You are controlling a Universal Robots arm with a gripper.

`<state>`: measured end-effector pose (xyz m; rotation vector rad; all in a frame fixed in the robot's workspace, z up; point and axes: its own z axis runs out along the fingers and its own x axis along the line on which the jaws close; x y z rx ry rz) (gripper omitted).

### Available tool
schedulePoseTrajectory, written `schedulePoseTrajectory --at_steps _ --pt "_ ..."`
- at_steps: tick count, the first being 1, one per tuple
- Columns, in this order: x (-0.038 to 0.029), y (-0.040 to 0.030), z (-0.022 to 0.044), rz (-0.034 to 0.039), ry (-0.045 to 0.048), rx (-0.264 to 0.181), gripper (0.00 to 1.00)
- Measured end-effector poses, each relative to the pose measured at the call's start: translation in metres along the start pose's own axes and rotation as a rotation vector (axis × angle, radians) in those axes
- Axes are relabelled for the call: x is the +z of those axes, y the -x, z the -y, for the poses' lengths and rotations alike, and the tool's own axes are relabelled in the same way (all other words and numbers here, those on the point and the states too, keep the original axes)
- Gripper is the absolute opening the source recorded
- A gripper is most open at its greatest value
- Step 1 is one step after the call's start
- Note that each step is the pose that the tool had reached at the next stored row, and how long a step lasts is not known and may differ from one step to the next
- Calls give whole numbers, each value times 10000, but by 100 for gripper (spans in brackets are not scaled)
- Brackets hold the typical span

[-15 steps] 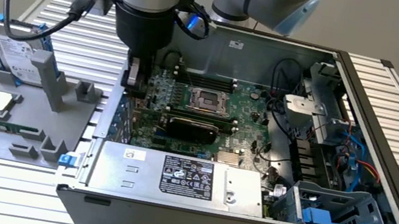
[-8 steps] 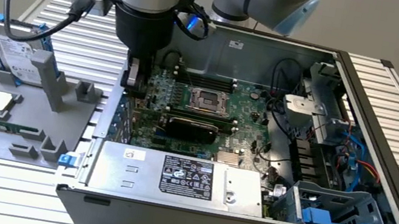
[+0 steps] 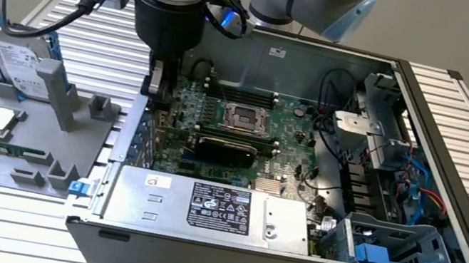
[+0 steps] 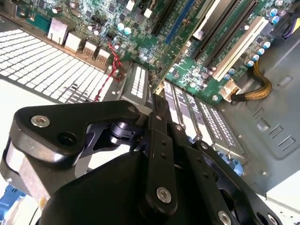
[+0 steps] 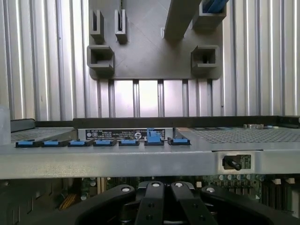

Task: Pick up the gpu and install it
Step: 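Insert the gpu into the slot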

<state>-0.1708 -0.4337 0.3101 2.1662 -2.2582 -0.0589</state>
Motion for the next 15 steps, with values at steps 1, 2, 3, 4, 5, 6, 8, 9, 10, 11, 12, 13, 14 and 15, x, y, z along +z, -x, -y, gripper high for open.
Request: schedulePoseTrajectory --at_steps 1,2,3,4,5,6,8,9,10,11,12,13,14,15 --pt "0 0 0 1 -1 0 0" --pt "0 0 0 1 -1 0 0" --pt "0 0 0 1 -1 0 0" --pt "0 0 0 0 0 0 0" --pt "0 0 0 1 -1 0 0" --pt "-1 0 0 0 0 0 0" --pt "-1 0 0 -1 -3 0 0" --pt "7 -1 1 2 -13 0 0" --pt "21 -1 2 0 -23 -2 0" --pt "35 -2 2 -3 -26 -2 0" --pt "49 -2 2 -9 -27 -2 0" --pt "71 -2 4 -1 -41 -3 0" --pt "94 -2 4 6 -49 -2 0" --pt "105 -2 4 2 -49 -1 0"
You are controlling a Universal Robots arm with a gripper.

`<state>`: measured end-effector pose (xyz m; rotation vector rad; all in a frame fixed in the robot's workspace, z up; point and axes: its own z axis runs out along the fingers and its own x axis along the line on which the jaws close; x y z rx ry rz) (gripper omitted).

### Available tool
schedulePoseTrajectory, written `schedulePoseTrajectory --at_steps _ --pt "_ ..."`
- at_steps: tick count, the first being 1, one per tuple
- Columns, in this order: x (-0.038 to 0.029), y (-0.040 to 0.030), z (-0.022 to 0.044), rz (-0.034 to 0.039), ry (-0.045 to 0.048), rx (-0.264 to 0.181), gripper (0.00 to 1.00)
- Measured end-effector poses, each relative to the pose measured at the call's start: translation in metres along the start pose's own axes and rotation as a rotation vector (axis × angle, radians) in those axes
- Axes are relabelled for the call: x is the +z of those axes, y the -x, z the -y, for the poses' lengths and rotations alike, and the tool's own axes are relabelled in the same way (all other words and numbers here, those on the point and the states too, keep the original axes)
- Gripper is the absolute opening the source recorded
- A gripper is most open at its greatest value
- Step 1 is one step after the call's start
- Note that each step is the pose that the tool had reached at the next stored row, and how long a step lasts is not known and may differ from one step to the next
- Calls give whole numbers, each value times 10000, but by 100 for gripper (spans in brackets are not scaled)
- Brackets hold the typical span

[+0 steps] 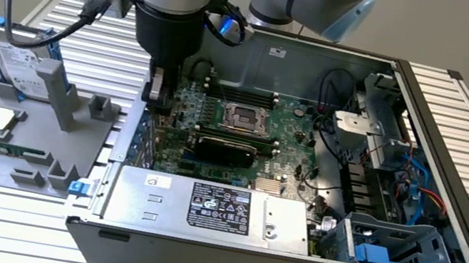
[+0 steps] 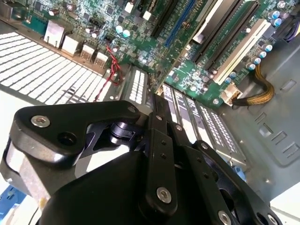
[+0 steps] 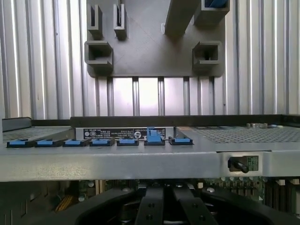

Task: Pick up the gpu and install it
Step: 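Insert the gpu into the slot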

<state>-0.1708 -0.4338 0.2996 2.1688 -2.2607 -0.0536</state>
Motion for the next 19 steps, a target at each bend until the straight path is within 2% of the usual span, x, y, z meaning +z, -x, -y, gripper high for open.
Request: schedulePoseTrajectory --at_steps 4,7,19 --pt "33 0 6 1 -11 1 0" --pt "34 1 47 1 -13 0 0" --pt "32 12 338 1 -13 0 0"
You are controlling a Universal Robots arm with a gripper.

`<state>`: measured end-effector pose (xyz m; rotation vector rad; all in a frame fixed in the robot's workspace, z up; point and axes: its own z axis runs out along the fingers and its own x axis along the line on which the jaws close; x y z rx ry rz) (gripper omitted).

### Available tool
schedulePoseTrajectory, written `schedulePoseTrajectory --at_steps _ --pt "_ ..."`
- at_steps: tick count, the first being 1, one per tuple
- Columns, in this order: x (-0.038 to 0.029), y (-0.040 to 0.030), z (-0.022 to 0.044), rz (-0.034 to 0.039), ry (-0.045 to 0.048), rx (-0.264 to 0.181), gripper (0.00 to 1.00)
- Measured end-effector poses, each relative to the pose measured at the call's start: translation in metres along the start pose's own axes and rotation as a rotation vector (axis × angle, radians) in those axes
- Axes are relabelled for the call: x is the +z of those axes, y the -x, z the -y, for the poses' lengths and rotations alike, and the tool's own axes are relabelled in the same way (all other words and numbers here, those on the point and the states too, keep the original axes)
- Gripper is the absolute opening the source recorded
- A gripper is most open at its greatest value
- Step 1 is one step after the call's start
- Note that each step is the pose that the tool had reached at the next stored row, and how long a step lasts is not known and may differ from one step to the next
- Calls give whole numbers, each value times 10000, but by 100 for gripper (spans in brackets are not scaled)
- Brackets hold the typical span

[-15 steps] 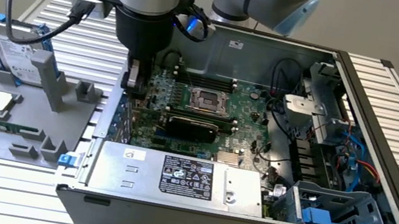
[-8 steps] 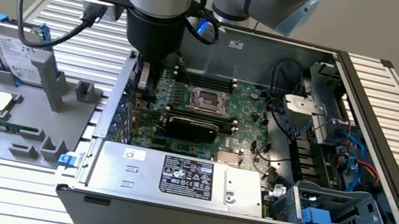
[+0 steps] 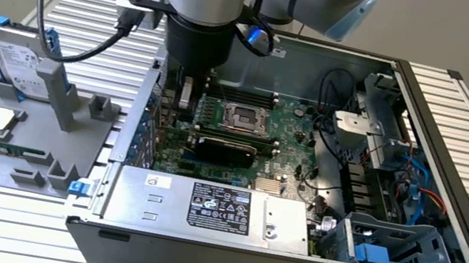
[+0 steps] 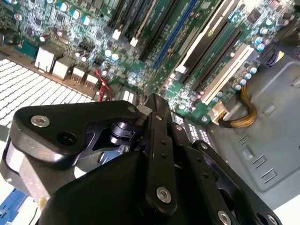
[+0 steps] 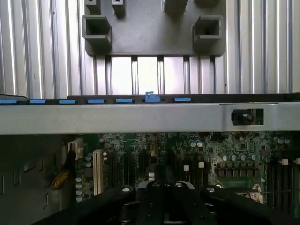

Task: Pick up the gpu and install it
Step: 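Insert the gpu into the slot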

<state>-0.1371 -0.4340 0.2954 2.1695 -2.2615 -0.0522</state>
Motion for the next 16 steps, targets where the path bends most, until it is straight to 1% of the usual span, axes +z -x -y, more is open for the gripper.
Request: schedulePoseTrajectory --at_steps 5,9,11,13,16 --pt "6 1 112 0 0 0 0" --pt "15 -22 240 0 0 -1 0" --pt "18 -47 300 0 0 0 0" --pt "22 -74 338 0 0 -1 0" --pt "35 -101 373 2 -1 -1 0"
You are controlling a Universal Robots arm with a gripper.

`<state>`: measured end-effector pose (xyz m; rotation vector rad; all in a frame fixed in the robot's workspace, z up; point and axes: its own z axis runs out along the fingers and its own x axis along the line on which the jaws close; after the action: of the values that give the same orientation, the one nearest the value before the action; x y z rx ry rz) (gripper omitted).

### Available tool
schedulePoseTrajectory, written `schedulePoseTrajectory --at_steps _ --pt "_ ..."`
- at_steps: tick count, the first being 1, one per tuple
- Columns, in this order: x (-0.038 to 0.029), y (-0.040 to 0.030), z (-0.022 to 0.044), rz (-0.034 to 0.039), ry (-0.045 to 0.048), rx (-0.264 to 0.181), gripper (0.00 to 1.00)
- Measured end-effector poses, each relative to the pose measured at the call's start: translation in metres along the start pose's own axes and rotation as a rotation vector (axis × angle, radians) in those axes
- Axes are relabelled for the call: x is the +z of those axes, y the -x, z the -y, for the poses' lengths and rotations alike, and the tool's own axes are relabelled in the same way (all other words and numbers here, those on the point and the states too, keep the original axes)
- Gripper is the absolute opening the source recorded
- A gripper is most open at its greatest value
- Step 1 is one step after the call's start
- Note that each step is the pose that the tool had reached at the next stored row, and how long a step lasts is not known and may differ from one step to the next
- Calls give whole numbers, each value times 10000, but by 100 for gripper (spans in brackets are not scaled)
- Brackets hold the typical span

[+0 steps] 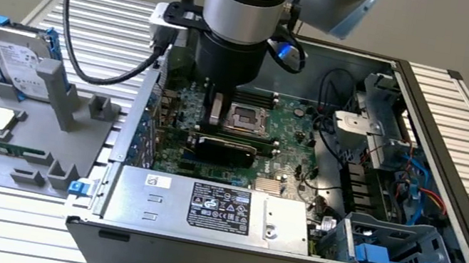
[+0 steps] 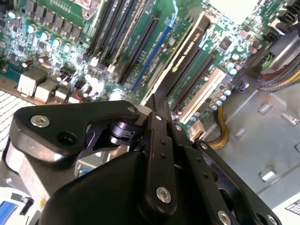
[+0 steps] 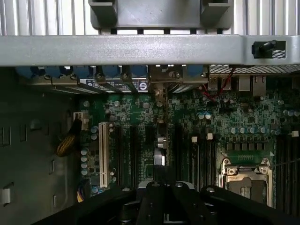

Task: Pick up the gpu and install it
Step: 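Insert the gpu into the slot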

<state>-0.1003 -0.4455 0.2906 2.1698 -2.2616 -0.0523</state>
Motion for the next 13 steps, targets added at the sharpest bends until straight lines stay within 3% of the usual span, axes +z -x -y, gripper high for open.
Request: schedulePoseTrajectory --at_steps 13 --pt "152 -10 112 -3 1 -12 0"
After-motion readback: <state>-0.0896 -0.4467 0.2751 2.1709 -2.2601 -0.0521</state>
